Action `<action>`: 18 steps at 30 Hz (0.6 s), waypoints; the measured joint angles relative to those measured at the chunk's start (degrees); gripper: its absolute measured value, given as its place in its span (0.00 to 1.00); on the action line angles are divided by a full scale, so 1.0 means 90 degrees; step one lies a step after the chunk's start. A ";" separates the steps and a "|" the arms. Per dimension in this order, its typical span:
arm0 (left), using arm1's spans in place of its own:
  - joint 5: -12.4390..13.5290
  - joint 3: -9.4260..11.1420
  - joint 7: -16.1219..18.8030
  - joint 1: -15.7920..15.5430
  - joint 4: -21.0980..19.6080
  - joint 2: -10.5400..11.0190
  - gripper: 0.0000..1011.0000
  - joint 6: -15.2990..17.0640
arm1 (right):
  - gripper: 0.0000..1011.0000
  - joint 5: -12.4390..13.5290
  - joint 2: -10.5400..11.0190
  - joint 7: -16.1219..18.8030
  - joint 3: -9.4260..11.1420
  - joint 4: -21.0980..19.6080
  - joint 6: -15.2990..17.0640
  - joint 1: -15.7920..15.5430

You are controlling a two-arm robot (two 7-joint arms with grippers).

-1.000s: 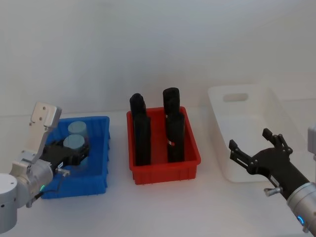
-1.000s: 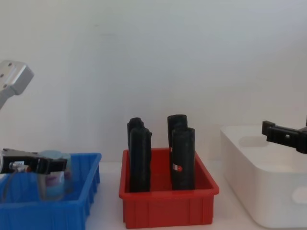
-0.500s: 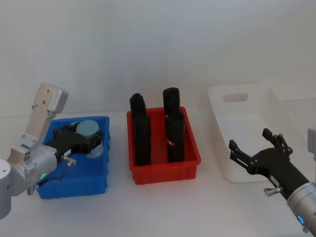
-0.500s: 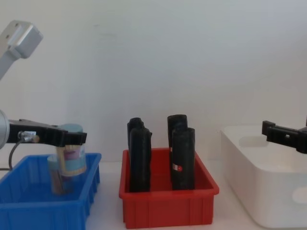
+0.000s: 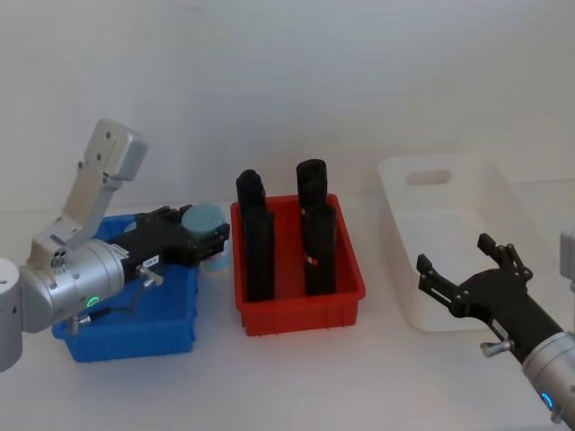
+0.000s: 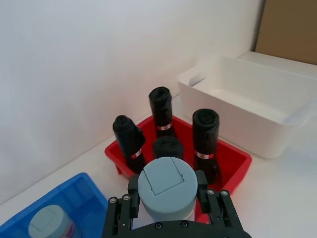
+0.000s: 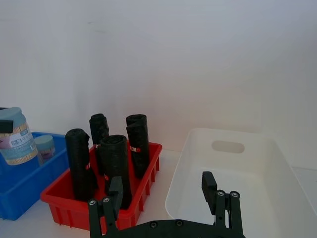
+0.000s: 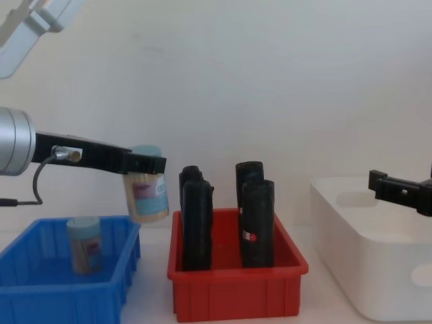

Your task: Pick the cotton swabs from the blue box and place them into the white box.

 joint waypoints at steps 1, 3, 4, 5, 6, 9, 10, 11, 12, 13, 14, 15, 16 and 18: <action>-0.0009 0.0017 -0.0113 -0.0033 -0.0028 -0.0012 0.67 0.0044 | 0.99 0.0000 0.0000 0.0000 0.0000 0.0000 0.0000 0.0000; -0.0014 0.0035 -0.0227 -0.0066 -0.0053 -0.0025 0.67 0.0084 | 0.99 0.0000 0.0000 0.0000 0.0000 0.0000 0.0000 0.0000; -0.0017 0.0059 -0.0355 -0.0105 -0.0078 -0.0043 0.67 0.0128 | 0.99 0.0000 0.0000 0.0000 0.0000 0.0000 0.0000 0.0000; -0.0017 0.0071 -0.0417 -0.0122 -0.0087 -0.0052 0.67 0.0154 | 0.99 0.0000 0.0000 0.0000 0.0000 0.0000 0.0000 0.0000; -0.0017 0.0094 -0.0535 -0.0156 -0.0106 -0.0069 0.67 0.0189 | 0.99 0.0000 0.0000 0.0000 0.0000 0.0000 0.0000 -0.0001; -0.0009 0.0145 -0.0742 -0.0229 -0.0139 -0.0110 0.67 0.0252 | 0.99 0.0000 0.0000 0.0000 0.0000 0.0000 0.0000 0.0000; -0.0004 0.0156 -0.0805 -0.0246 -0.0146 -0.0120 0.67 0.0271 | 0.99 0.0000 0.0000 0.0000 0.0000 0.0000 0.0000 0.0000; 0.0000 0.0169 -0.0852 -0.0262 -0.0153 -0.0130 0.67 0.0286 | 0.99 0.0000 0.0000 0.0000 0.0000 0.0000 0.0000 0.0000; 0.0012 0.0197 -0.0946 -0.0297 -0.0173 -0.0150 0.66 0.0314 | 0.99 0.0000 0.0000 0.0000 0.0000 0.0000 0.0000 0.0000; 0.0017 0.0208 -0.0987 -0.0311 -0.0180 -0.0159 0.67 0.0328 | 0.99 0.0000 0.0000 0.0000 0.0000 0.0000 0.0000 0.0000; 0.0022 0.0219 -0.1023 -0.0326 -0.0189 -0.0167 0.67 0.0339 | 0.99 0.0000 0.0000 0.0000 0.0000 0.0000 0.0000 0.0000; 0.0032 0.0237 -0.1092 -0.0349 -0.0202 -0.0181 0.67 0.0361 | 0.99 0.0000 0.0000 0.0000 0.0000 0.0000 0.0000 0.0000; 0.0037 0.0245 -0.1116 -0.0359 -0.0207 -0.0186 0.67 0.0370 | 0.99 0.0000 0.0000 0.0000 0.0000 0.0000 0.0000 0.0000; 0.0043 0.0261 -0.1176 -0.0380 -0.0219 -0.0197 0.67 0.0388 | 0.99 0.0000 0.0000 0.0000 0.0000 0.0000 0.0000 -0.0001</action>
